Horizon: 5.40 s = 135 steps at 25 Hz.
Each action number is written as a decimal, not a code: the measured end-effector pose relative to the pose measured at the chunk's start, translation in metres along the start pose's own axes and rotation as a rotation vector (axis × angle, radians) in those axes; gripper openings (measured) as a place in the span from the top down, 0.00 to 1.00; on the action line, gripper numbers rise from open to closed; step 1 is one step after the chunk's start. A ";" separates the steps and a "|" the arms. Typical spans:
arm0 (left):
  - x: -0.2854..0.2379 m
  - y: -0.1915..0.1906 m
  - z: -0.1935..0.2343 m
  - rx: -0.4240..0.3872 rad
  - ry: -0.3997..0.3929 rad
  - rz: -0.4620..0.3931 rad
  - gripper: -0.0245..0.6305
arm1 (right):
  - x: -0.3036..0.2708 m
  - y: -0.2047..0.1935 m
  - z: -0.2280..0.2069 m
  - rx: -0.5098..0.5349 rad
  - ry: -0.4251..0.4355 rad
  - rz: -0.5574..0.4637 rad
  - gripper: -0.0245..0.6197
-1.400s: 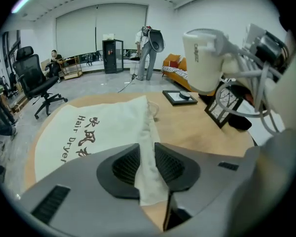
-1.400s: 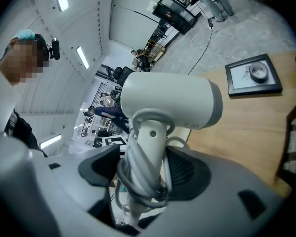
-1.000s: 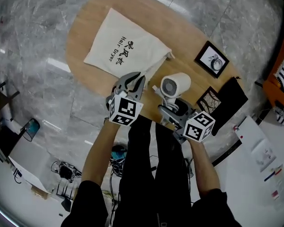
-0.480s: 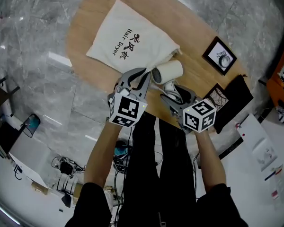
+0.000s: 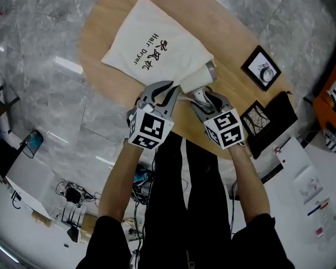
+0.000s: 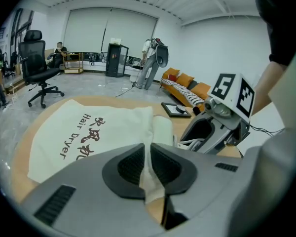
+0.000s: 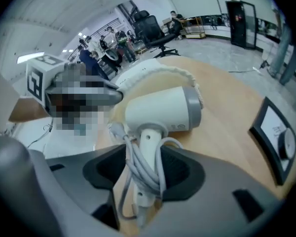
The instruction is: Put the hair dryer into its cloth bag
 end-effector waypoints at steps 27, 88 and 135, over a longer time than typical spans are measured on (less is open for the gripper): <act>0.001 0.001 0.000 0.001 -0.016 -0.001 0.90 | -0.002 -0.016 0.009 0.247 -0.250 0.193 0.63; 0.005 0.008 0.000 0.054 -0.076 -0.014 0.90 | -0.033 0.045 -0.009 0.453 -0.170 0.140 0.74; 0.006 -0.001 0.000 0.076 -0.111 -0.015 0.88 | -0.028 0.068 -0.016 0.345 -0.271 -0.037 0.61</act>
Point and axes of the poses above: the fingertips, and each gripper's own axes: x backward along the fingers, z to its left, y out of its top, the point moved 7 cm from there along x, backward along the fingers, and after that the axes turned 14 degrees about x, right-handed, at the moved point
